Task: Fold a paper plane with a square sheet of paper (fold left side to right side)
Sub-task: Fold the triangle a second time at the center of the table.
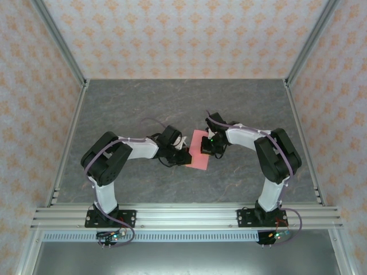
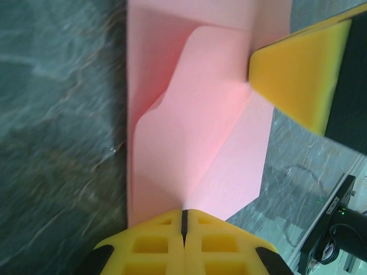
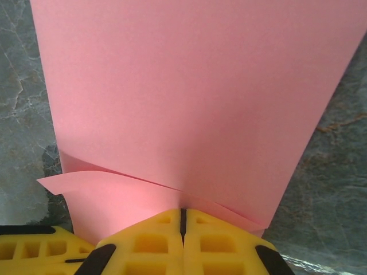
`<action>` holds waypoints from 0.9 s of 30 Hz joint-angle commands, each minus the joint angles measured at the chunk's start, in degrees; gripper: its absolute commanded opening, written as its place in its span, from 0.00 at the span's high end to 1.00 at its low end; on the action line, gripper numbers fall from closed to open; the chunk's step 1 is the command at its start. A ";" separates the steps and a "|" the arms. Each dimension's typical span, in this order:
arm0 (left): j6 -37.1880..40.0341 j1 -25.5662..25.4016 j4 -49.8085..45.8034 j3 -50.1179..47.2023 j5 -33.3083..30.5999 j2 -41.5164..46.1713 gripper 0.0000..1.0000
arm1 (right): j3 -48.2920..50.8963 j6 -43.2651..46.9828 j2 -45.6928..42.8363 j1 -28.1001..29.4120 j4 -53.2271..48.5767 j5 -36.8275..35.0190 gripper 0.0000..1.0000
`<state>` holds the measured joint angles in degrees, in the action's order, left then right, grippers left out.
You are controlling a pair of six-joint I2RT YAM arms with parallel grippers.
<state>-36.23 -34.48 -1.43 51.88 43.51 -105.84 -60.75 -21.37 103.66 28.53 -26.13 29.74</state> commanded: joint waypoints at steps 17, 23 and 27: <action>-3.05 4.63 -0.80 -12.46 -3.21 5.09 1.00 | 0.17 0.13 1.18 -0.23 -3.34 -4.99 0.95; -2.03 6.26 -1.58 -12.62 -2.52 7.90 1.00 | 0.54 -0.31 -1.06 -0.13 -0.16 -2.89 0.95; -1.36 6.27 -1.70 -11.10 -3.29 10.89 0.94 | 2.02 -1.35 -8.57 -0.15 4.68 -3.39 0.85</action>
<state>-38.98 -28.99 1.67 40.75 43.68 -97.41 -59.59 -21.98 101.38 28.53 -24.56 29.04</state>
